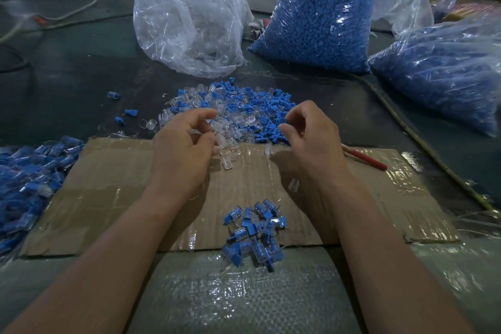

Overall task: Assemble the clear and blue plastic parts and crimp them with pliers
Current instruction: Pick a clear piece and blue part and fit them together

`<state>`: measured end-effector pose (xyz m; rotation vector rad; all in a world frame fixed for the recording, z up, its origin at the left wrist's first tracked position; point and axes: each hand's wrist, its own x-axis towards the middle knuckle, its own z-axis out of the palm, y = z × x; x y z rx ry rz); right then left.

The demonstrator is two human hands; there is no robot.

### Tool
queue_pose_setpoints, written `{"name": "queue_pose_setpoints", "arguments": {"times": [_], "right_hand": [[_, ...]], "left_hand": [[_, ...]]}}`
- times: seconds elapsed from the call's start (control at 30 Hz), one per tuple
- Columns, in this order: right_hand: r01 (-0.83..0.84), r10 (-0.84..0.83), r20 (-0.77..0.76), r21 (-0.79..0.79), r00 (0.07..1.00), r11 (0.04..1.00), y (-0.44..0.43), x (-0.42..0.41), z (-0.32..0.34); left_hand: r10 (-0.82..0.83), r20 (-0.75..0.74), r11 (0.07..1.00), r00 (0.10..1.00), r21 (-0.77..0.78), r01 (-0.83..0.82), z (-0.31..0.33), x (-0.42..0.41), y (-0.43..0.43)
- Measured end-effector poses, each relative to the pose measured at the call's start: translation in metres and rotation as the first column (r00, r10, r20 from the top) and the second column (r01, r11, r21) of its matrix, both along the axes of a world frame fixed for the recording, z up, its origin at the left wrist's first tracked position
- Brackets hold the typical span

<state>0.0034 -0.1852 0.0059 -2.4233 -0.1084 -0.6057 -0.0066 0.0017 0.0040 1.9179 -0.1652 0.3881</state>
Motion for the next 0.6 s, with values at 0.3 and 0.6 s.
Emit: {"name": "queue_pose_setpoints", "arguments": {"times": [0.3,0.6], "right_hand": [[-0.167,0.173,-0.001,0.256,0.985,0.952,0.018,-0.015,0.009],[-0.267,0.355,-0.052,0.557,0.933,0.786,0.029,-0.024,0.013]], "left_hand": [[-0.149,-0.117,0.963,0.982,-0.241,0.118,0.002,0.001,0.002],[-0.206,-0.129,0.955,0.970,-0.241,0.171,0.000,-0.002,-0.002]]}}
